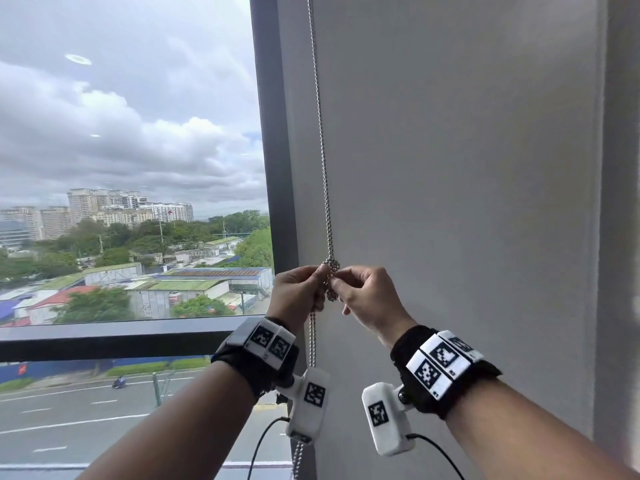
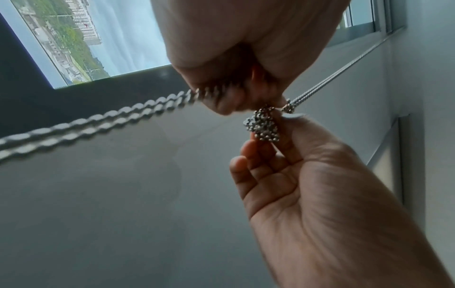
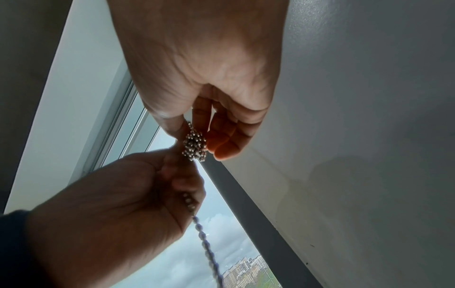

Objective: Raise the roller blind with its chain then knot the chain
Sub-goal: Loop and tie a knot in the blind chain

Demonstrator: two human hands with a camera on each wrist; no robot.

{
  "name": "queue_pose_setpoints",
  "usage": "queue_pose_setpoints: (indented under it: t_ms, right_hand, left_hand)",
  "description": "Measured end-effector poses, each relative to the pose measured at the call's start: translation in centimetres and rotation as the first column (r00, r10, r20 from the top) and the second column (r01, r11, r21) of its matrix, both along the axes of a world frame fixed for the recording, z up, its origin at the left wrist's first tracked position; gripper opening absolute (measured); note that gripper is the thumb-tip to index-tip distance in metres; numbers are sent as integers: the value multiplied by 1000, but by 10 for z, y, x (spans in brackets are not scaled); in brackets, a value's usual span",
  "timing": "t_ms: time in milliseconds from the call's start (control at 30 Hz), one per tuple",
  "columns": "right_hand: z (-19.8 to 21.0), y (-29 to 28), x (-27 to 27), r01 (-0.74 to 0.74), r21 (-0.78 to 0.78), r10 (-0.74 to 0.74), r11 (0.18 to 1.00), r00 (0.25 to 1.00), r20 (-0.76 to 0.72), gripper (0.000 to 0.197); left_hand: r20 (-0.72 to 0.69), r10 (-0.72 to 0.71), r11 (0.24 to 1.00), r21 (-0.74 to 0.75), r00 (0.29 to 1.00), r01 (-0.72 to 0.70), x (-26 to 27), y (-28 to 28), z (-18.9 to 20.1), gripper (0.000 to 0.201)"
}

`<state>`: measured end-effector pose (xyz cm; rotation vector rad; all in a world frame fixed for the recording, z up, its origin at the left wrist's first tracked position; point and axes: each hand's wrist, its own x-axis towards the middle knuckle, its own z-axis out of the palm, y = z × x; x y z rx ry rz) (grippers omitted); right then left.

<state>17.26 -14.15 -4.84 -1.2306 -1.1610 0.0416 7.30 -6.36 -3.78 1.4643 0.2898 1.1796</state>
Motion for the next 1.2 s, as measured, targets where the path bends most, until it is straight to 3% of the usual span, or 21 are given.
queue_pose_setpoints:
  t_ms: [100, 233, 333, 600, 700, 933, 1200]
  right_hand:
    - [2, -4, 0, -3, -2, 3, 1000, 1000, 1, 12]
    - [0, -7, -3, -12, 15, 12, 1000, 1000, 3, 16]
    - [-1, -8, -6, -9, 37, 9, 999, 1000, -10, 16]
    - [-6, -8, -10, -82, 97, 93, 992, 989, -111, 14]
    - [-9, -7, -7, -73, 97, 88, 993, 984, -158, 10]
    - [-11, -5, -7, -92, 128, 114, 988, 977, -181, 12]
    - [0, -4, -1, -101, 124, 130, 987, 958, -254, 13]
  left_hand:
    - [-9, -28, 999, -29, 1000, 28, -3, 0, 8, 18]
    - [-117, 77, 997, 35, 990, -73, -7, 2, 9, 29]
    - [-111, 114, 993, 26, 987, -112, -6, -2, 5, 30]
    - [-20, -50, 990, -130, 999, 47, -3, -7, -9, 35]
    - [66, -133, 970, -196, 989, 144, -2, -1, -12, 27]
    - [55, -65, 981, -177, 996, 74, -3, -1, -19, 22]
    - [163, -168, 951, -233, 972, 203, 6, -6, -51, 20]
